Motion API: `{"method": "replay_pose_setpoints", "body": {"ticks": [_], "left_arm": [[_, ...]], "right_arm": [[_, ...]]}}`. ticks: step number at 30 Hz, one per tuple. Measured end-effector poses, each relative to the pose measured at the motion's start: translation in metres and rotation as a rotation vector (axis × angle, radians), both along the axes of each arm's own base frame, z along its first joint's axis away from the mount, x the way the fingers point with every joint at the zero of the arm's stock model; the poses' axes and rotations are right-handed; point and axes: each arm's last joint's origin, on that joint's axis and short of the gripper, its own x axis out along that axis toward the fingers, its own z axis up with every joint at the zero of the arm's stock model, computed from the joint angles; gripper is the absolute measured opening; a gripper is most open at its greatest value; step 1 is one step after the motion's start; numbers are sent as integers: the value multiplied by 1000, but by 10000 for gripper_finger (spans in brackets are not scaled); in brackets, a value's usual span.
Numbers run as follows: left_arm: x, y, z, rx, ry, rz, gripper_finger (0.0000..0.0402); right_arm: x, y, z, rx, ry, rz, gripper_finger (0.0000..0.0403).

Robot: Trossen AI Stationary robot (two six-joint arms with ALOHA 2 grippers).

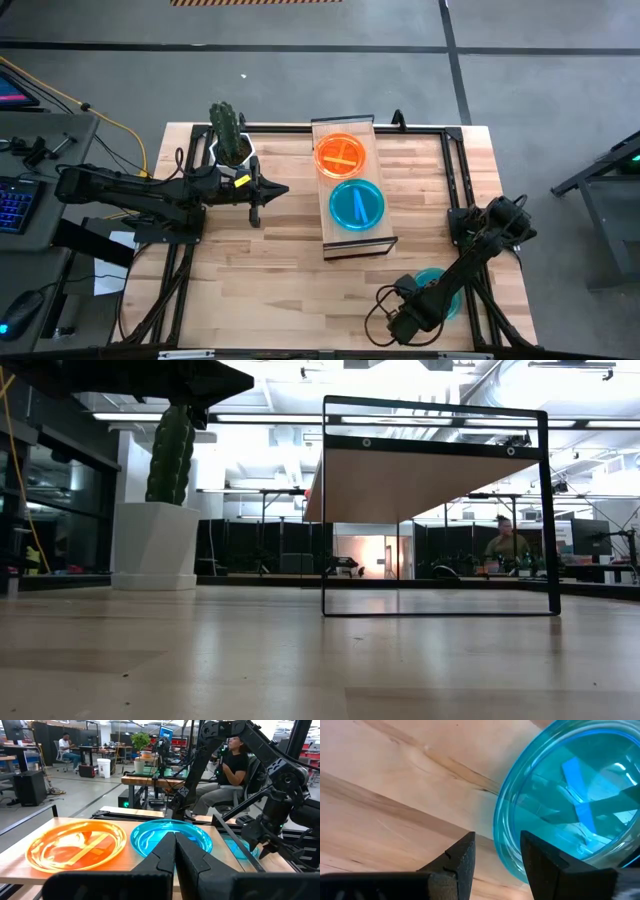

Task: Place and stack plates onto a shelf
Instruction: Stack the blue plate on top of the blue plates on the shelf

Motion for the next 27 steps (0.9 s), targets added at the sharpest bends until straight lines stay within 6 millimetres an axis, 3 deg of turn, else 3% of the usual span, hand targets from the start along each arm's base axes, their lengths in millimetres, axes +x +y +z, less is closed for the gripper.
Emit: {"method": "replay_pose_setpoints", "body": {"ticks": [12,27], "left_arm": [[0,0,0,0,0,0,0],[0,0,0,-1,0,0,0]], "right_arm": [[0,2,-12,-3,61,-4,138],[-4,-2,-11,-49,108,-65,138]]}}
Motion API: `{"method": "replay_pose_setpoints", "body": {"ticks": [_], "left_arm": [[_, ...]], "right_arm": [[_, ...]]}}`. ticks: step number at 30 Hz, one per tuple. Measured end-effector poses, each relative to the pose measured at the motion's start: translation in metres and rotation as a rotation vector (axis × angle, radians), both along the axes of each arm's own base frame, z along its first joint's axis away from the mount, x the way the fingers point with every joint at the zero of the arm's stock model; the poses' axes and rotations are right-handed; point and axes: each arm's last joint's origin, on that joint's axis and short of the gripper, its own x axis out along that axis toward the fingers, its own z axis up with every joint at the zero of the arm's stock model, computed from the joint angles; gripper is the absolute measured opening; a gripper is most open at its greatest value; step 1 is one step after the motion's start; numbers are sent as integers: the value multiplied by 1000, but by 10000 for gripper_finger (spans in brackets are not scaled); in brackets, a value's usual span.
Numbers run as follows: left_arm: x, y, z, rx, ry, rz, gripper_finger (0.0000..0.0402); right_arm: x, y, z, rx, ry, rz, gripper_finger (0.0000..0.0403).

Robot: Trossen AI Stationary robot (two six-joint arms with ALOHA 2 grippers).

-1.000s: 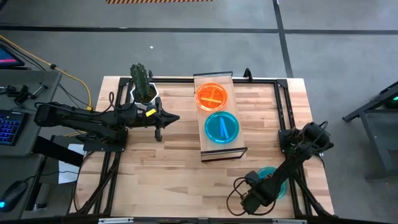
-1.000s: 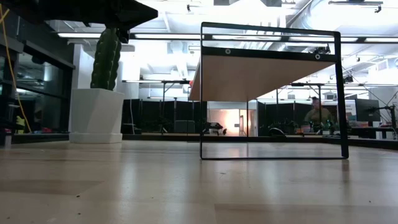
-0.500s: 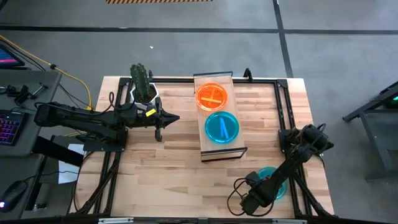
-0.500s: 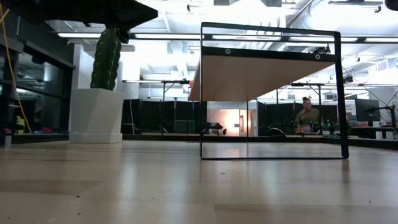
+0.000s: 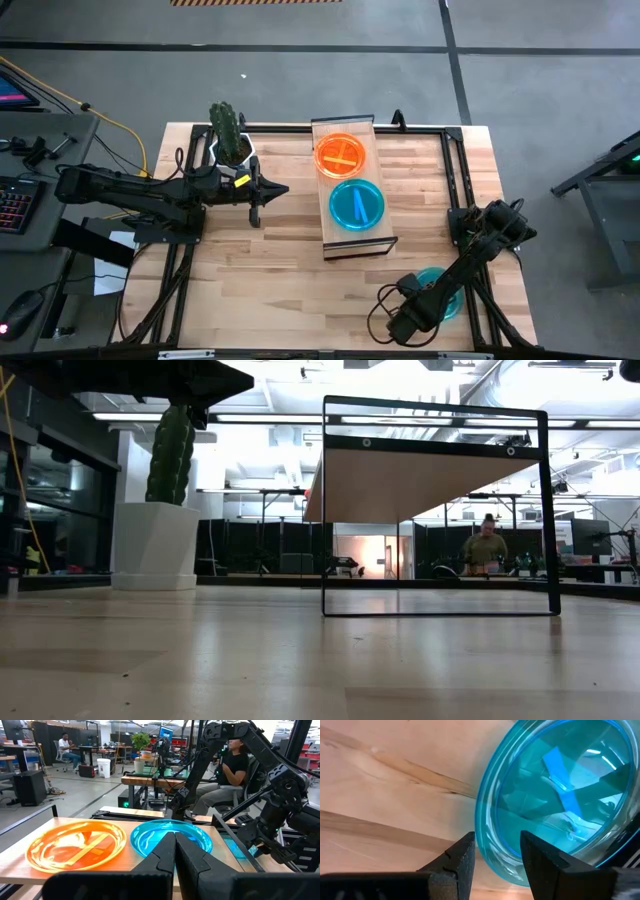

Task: Place and stack plates onto a shelf
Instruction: Stack the blue plate on top of the blue plates on the shelf

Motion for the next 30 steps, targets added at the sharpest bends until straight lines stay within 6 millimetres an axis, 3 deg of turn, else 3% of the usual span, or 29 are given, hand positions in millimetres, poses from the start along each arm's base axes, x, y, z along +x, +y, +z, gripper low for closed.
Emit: {"method": "replay_pose_setpoints", "body": {"ticks": [22,30], "left_arm": [[0,0,0,-2,-1,0,0],[0,0,0,-18,3,-1,0]], "right_arm": [[6,-3,-2,6,-14,-11,138],[2,-6,-16,73,-13,-15,138]]}}
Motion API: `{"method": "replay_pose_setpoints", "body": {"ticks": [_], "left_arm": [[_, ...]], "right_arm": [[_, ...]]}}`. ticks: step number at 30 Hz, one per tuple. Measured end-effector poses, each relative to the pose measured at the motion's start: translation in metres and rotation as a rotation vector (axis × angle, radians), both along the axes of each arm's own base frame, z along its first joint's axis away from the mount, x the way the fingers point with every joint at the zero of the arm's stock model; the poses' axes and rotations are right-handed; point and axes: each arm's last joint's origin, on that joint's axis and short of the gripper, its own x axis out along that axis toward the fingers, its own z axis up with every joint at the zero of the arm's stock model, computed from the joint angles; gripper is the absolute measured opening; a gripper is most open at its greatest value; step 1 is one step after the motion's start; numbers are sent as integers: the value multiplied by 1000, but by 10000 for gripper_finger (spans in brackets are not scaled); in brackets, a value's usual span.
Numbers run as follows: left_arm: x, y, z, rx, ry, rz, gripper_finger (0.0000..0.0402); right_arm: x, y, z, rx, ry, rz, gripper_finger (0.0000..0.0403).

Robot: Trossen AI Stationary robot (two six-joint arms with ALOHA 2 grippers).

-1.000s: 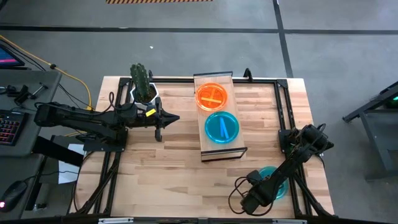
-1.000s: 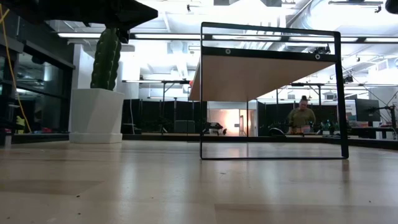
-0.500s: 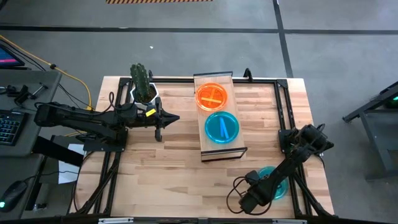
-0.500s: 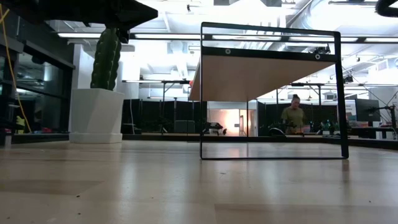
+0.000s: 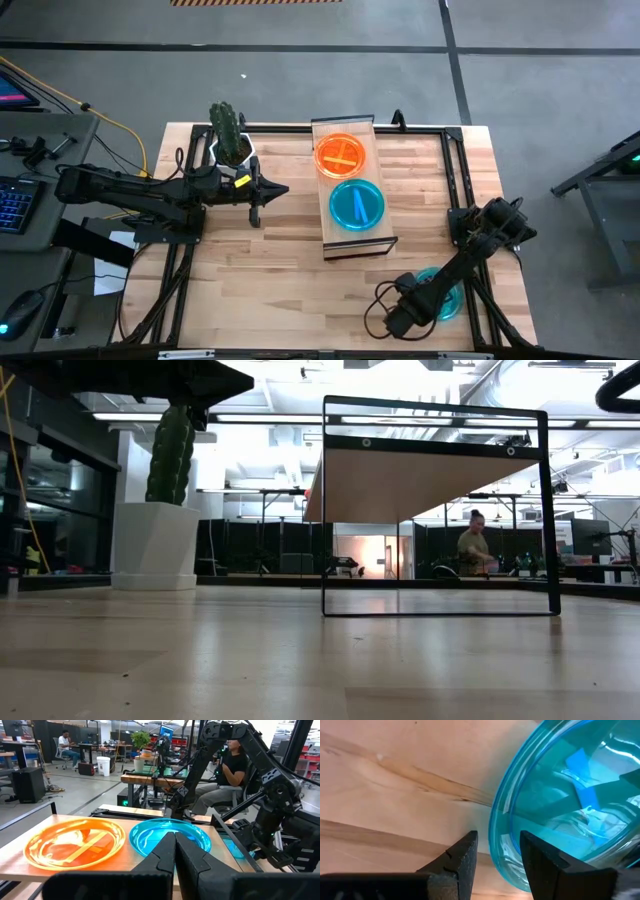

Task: Place and stack plates onto a shelf
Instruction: Stack the blue plate on top of the blue plates on the shelf

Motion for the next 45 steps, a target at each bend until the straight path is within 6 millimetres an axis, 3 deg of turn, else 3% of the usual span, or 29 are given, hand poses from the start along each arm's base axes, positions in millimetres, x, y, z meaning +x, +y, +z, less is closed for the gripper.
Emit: {"method": "replay_pose_setpoints", "body": {"ticks": [7,15,21,34,45], "left_arm": [[0,0,0,0,0,0,0],[0,0,0,-1,1,0,0],[0,0,0,-1,1,0,0],[0,0,0,-9,1,0,0],[0,0,0,-9,1,0,0]], "right_arm": [[1,-2,0,-7,4,16,126],[4,-5,-1,21,24,35,11],[11,-3,6,69,26,114,4],[46,26,85,236,-225,458,0],[63,29,178,52,-579,623,0]]}}
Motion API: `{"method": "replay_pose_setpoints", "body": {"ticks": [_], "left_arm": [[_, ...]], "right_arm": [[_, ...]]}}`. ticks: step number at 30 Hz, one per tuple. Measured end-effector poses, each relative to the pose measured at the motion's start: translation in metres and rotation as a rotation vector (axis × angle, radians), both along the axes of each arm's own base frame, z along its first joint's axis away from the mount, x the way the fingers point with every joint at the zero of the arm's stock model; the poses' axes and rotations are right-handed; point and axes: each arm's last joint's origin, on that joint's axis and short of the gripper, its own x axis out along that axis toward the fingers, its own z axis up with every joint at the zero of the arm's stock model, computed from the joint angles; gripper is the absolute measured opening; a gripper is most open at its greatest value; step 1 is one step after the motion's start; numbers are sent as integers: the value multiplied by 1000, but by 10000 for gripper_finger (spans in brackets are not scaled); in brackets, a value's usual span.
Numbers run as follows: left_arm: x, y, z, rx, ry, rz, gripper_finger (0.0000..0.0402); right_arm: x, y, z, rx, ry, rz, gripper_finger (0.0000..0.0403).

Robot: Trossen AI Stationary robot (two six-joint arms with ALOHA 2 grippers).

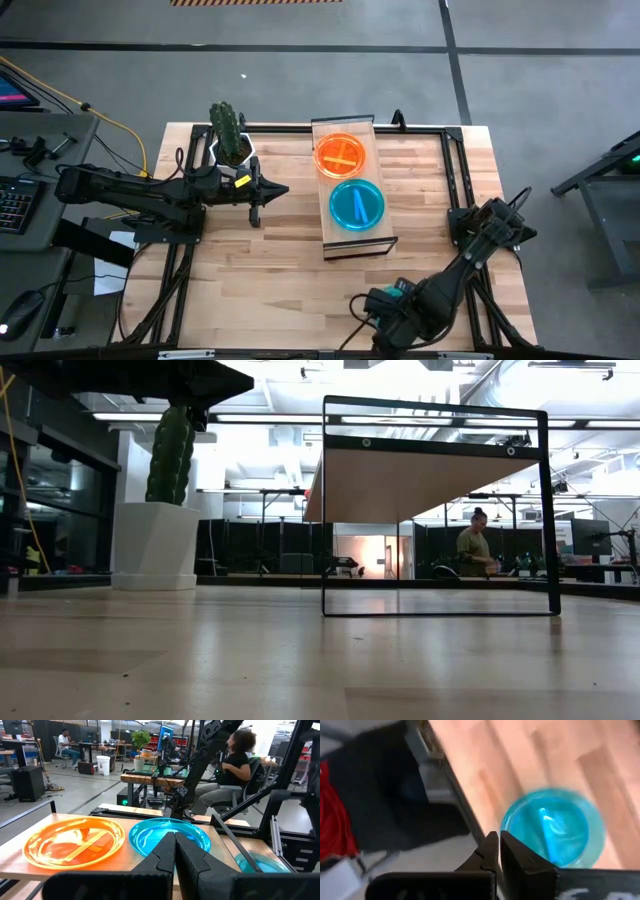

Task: Place and stack plates onto a shelf
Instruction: Stack the blue plate on top of the blue plates on the shelf

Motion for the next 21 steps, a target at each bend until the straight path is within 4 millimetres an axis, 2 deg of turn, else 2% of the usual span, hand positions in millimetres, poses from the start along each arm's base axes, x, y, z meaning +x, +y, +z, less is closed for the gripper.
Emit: {"method": "replay_pose_setpoints", "body": {"ticks": [3,6,11,13,15,17,21], "left_arm": [[0,0,0,0,0,0,0],[0,0,0,0,4,0,0],[0,0,-1,-1,14,0,0],[0,0,-1,-2,14,0,0],[0,0,-1,-2,14,0,0],[0,0,-1,-4,14,0,0],[0,0,-1,-10,13,0,0]], "right_arm": [[-1,-4,3,-59,-21,-60,0],[-6,-7,-11,-116,39,-114,0],[-28,-9,-63,-158,300,-163,0],[-42,-11,-88,-166,441,-175,0],[-58,-13,-107,-138,510,-190,0],[-72,-13,-114,-59,446,-229,0],[-101,-21,-107,42,92,-361,0]]}}
